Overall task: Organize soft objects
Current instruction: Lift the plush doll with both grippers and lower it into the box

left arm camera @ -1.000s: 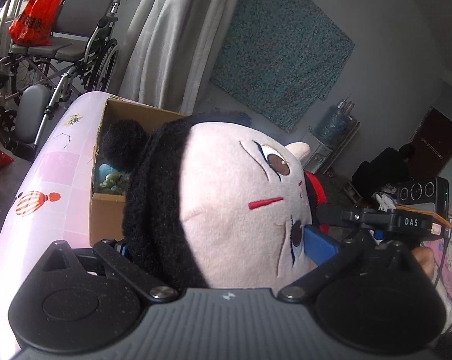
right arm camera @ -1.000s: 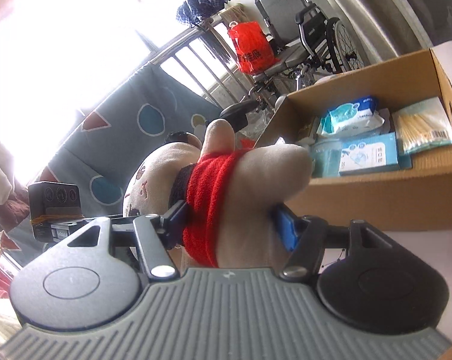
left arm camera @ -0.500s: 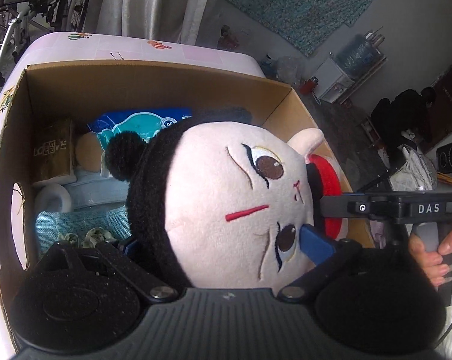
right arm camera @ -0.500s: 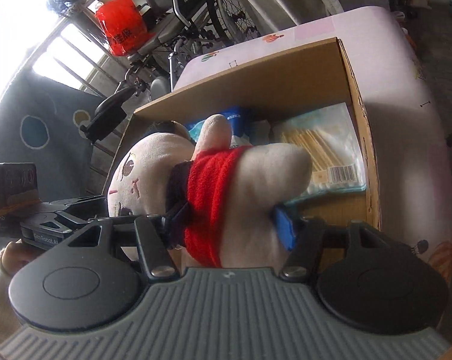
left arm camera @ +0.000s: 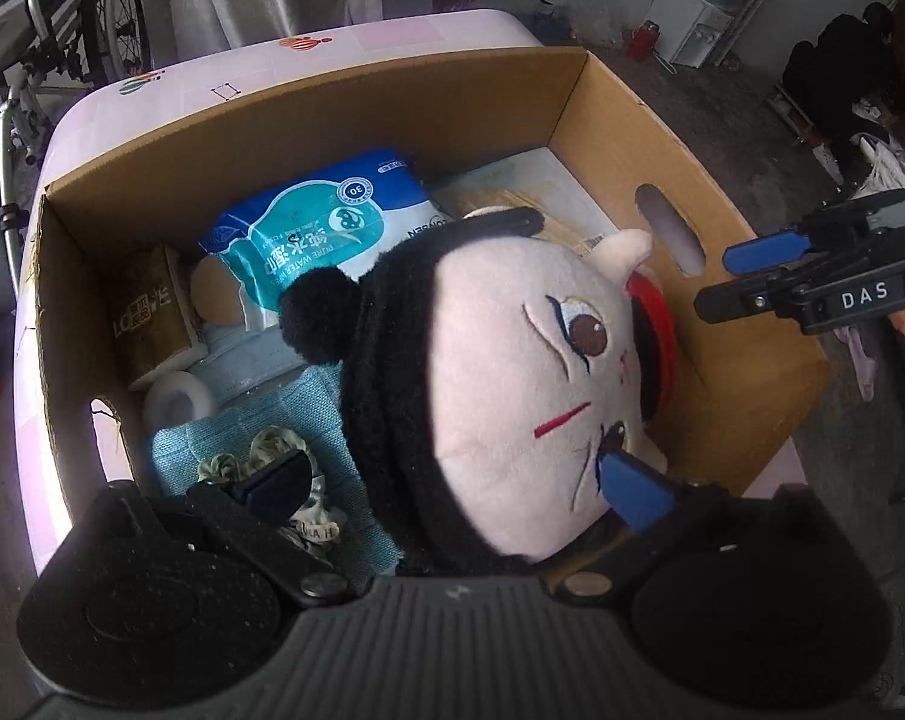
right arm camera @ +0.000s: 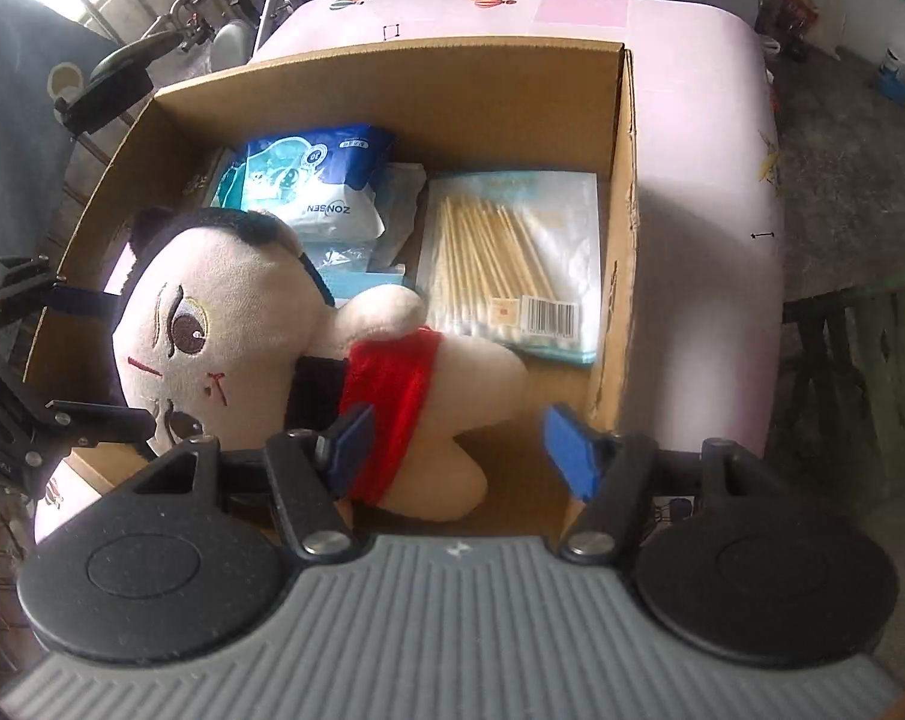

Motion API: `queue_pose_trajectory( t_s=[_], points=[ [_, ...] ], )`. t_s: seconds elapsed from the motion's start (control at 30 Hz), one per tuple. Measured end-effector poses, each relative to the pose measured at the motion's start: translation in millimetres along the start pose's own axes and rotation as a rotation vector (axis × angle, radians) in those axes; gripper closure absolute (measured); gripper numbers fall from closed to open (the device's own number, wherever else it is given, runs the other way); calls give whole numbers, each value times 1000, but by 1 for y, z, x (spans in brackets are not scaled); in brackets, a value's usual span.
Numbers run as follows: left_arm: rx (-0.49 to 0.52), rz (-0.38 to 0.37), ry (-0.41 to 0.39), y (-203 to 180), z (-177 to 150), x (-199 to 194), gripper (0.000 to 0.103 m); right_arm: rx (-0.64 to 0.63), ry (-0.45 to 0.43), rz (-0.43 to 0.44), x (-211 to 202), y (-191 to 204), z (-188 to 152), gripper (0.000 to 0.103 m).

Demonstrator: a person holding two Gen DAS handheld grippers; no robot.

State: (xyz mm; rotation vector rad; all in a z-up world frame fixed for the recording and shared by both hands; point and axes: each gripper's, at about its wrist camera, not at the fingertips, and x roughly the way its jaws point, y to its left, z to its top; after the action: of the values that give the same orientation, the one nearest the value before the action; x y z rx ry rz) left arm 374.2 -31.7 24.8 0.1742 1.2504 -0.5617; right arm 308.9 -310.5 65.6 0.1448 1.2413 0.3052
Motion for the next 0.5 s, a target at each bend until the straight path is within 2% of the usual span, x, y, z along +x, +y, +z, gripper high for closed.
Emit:
queue_pose_trajectory(
  t_s=[0.03, 0.07, 0.1, 0.17, 0.23, 0.3, 0.37, 0.43, 0.5],
  points=[
    [-16, -22, -17, 4, -1, -4, 10, 19, -9, 25, -5, -4, -2, 42],
    [-37, -43, -27, 7, -2, -6, 27, 26, -12, 51, -5, -5, -3, 47],
    [-75, -76, -35, 13, 5, -5, 30, 25, -9, 60, -4, -4, -3, 49],
    [-142, -131, -17, 17, 4, 6, 30, 20, 14, 69, 6, 1, -5, 60],
    [-136, -145, -18, 11, 0, 15, 30, 31, 45, 108, 19, 4, -8, 71],
    [-96, -137, 0, -3, -8, 24, 28, 45, 48, 106, 27, 6, -11, 72],
    [-41, -103, -33, -13, -13, 25, 26, 45, 36, 111, 26, 6, -14, 72],
    [-29, -103, -47, -14, -13, 27, 25, 49, 39, 112, 24, 3, -15, 72],
    [-10, -118, -65, -16, -13, 30, 16, 49, 35, 111, 21, 2, -16, 72]
  ],
)
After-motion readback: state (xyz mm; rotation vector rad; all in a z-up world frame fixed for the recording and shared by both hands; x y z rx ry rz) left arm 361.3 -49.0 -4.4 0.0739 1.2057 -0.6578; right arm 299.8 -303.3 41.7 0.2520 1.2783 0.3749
